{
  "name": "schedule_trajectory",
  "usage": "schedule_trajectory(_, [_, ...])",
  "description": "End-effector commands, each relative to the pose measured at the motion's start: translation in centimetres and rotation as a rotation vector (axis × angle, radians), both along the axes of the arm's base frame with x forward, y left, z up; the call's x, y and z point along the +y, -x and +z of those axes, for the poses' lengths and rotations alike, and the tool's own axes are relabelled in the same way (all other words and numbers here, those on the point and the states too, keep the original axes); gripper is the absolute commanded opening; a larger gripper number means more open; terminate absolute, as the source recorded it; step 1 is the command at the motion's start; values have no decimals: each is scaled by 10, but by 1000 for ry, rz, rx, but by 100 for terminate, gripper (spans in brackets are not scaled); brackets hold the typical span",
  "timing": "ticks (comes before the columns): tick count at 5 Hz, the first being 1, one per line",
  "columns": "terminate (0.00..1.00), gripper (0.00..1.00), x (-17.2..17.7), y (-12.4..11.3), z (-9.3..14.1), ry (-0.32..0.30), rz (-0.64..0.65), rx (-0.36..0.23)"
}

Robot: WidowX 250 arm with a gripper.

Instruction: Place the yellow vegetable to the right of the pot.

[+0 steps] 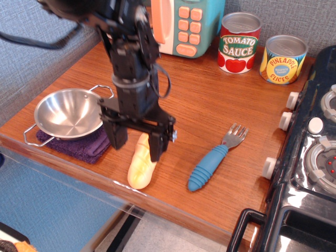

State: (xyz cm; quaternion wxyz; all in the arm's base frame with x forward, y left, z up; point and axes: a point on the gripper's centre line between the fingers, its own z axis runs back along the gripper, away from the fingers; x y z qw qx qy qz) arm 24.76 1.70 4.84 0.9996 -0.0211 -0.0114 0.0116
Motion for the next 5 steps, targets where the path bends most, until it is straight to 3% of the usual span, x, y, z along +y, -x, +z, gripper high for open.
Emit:
schedule_trajectory(1, [0,100,16,-4,61,22,-18,-157])
schedule_trajectory(3, [0,100,25,-7,48,-38,35,-88])
schedule_trajectory(4, [0,100,25,-7,48,-38,35,-88])
schedule_trajectory(5, [100,100,25,-7,48,-38,35,-88])
